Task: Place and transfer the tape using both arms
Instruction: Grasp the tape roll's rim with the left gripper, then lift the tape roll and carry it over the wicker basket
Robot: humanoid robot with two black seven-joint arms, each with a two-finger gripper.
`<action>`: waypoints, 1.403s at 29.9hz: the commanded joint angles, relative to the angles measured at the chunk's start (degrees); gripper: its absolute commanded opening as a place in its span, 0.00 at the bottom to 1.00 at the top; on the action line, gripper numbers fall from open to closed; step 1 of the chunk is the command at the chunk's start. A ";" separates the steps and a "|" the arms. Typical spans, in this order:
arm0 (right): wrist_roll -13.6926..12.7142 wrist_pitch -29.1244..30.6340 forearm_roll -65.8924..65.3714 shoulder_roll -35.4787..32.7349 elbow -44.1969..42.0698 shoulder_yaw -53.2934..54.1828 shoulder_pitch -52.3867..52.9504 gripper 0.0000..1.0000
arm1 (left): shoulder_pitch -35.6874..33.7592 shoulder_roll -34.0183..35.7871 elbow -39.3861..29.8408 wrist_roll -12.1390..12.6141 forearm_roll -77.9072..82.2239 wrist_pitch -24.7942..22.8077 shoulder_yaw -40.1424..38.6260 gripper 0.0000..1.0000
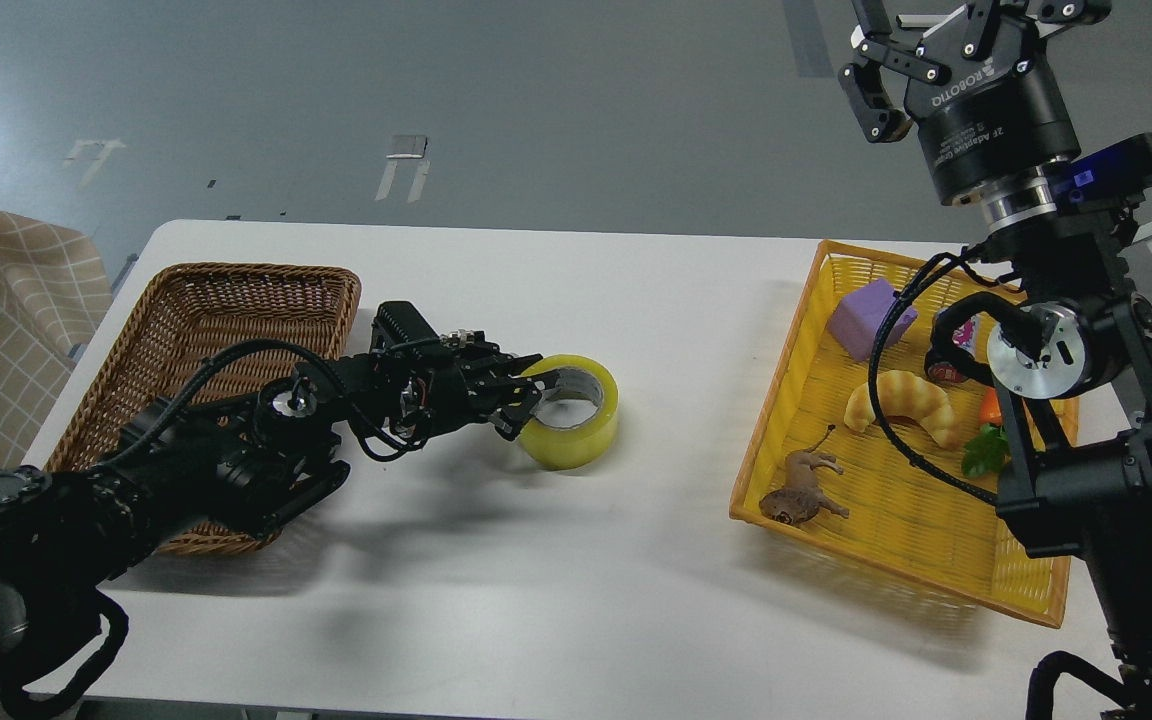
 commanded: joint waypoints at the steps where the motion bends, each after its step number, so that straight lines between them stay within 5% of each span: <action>1: 0.01 0.01 0.00 0.04 -0.05 0.00 -0.08 1.00 | -0.14 0.03 -0.10 0.03 -1.22 0.04 0.02 0.26; 21: 0.01 -0.08 0.00 0.30 -0.05 0.00 -0.44 1.00 | -5.67 1.96 -0.36 0.03 -1.39 0.39 -0.07 0.14; 42: 0.01 -0.08 0.00 0.65 -1.18 0.00 0.00 1.00 | -7.79 15.22 -1.33 0.03 -6.32 3.37 -0.07 0.09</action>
